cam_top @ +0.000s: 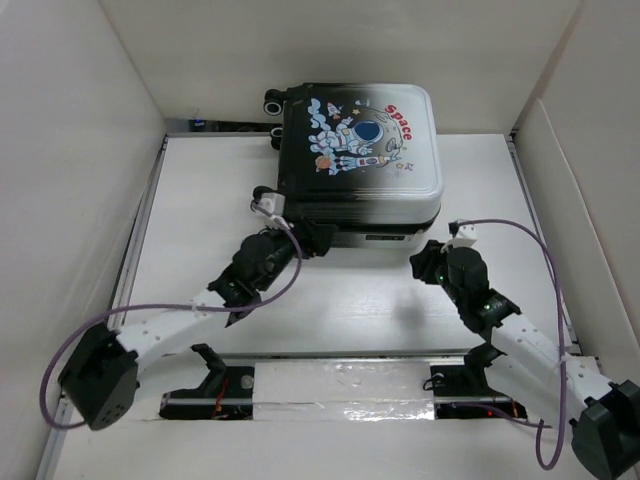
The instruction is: Pack the luggage
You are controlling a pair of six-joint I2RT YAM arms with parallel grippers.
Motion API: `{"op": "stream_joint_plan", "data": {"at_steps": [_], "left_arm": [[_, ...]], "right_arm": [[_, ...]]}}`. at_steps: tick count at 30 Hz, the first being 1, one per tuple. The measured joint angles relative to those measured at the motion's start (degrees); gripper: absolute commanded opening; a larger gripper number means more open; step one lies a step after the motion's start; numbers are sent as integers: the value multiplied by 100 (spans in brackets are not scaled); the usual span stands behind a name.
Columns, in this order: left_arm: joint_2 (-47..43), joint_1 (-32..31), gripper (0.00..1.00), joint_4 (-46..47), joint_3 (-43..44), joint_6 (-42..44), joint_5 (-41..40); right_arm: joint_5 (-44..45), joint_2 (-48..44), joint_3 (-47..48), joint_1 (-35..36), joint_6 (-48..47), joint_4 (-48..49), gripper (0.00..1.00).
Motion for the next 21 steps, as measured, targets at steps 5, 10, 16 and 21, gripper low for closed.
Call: {"op": "stream_joint_plan", "data": {"at_steps": [5, 10, 16, 21], "left_arm": [[-1305, 1434, 77, -603, -396, -446, -225], [-2109, 2433, 84, -994, -960, -841, -308], [-1550, 3049, 86, -903, -988, -1019, 138], [-885, 3375, 87, -404, -988, -1102, 715]], "right_arm": [[-503, 407, 151, -791, -354, 518, 55], [-1285, 914, 164, -1510, -555, 1370, 56], [-1989, 1740, 304, -1665, -654, 1930, 51], [-2264, 2090, 400, -1676, -671, 2238, 53]]}}
